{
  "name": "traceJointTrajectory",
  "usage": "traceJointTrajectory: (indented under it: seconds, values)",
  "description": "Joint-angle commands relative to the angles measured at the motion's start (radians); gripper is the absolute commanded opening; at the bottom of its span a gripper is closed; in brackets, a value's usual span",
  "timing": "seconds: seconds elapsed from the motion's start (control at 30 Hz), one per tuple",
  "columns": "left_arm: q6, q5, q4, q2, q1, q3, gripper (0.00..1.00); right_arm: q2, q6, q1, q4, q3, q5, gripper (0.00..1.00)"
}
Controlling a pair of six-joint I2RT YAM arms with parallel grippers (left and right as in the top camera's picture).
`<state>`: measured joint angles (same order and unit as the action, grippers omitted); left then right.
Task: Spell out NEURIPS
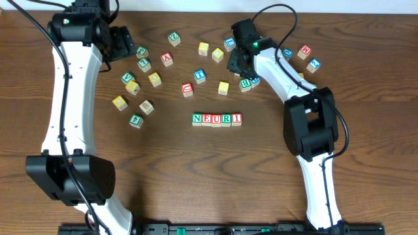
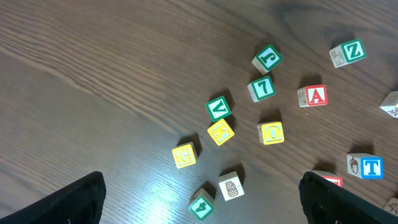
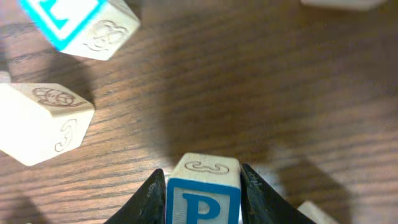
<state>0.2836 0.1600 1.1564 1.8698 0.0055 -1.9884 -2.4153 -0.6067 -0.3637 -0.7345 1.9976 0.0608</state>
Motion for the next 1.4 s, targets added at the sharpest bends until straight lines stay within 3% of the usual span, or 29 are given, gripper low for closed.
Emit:
traceJointTrajectory:
  seconds: [0.0,0.27,0.4,0.83,1.03,1.17,1.37]
  values:
    - [-0.006,0.006,0.006,-0.013,0.004,-0.012,0.98,-0.01,0.185,0.01,0.01,0.002,0.016,0.35]
    - [-0.006,0.006,0.006,-0.013,0.004,-0.012,0.98,-0.01,0.238,0.02,-0.018,0.002,-0.019,0.34]
    - [-0.006,0.006,0.006,-0.013,0.004,-0.012,0.98,-0.009,0.238,0.02,-0.021,0.003,-0.023,0.23]
    - [-0.006,0.006,0.006,-0.013,0.004,-0.012,0.98,0.139,0.238,0.03,-0.056,0.004,-0.045,0.2]
    - [-0.006,0.006,0.006,-0.013,0.004,-0.012,0.98,0.295,0.238,0.03,-0.189,0.004,-0.096,0.18]
    - [-0.006,0.006,0.006,-0.013,0.004,-0.012,0.98,0.381,0.238,0.03,-0.372,0.004,-0.097,0.19]
    - [-0.006,0.006,0.006,-0.013,0.004,-0.012,0.98,0.383,0.238,0.029,-0.56,0.001,-0.097,0.18]
